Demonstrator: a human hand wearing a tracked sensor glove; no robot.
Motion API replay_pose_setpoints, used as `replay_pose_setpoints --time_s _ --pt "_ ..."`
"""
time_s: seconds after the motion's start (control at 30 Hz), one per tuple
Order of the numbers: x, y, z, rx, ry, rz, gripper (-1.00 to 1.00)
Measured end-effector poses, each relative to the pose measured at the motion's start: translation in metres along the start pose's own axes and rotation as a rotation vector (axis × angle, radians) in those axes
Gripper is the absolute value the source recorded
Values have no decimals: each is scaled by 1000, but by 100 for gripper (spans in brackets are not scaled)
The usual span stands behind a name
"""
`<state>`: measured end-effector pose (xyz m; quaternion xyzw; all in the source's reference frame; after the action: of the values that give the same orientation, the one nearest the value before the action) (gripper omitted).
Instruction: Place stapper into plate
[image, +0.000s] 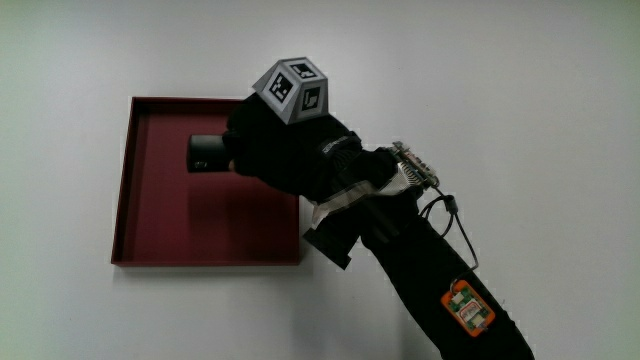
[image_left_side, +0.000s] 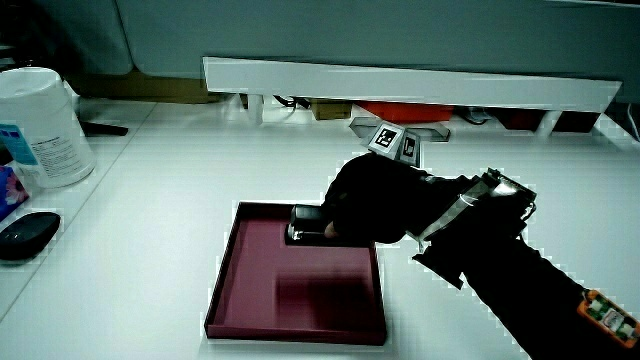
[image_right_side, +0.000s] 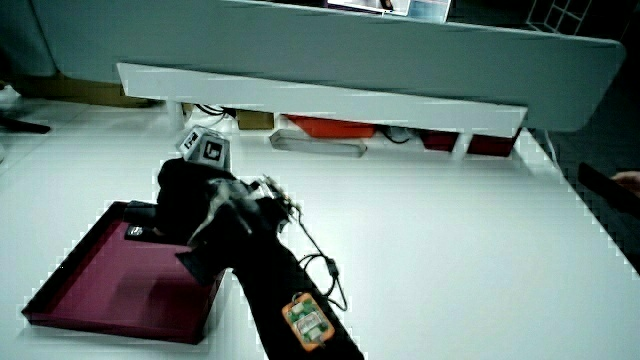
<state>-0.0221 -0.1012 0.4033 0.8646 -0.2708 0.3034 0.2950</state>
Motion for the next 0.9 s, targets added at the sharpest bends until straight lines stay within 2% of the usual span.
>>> replay_pose_setpoints --time_s 0.17,0.23,0.3,0.47,0.6,0.67,0.7,0.9 --pt "3 12 -21 -56 -13 -12 0" --pt "6 15 -29 -52 -37 -33 0" --pt "7 17 -36 -83 -24 -26 0" --pt "14 21 -53 -113 -16 -34 0" --pt "16 22 -61 -124 -29 -26 0" --pt "20 24 -65 -121 -32 -49 0" --pt "18 23 -64 -127 -25 -31 0" --pt "21 23 -65 -127 -18 -40 0"
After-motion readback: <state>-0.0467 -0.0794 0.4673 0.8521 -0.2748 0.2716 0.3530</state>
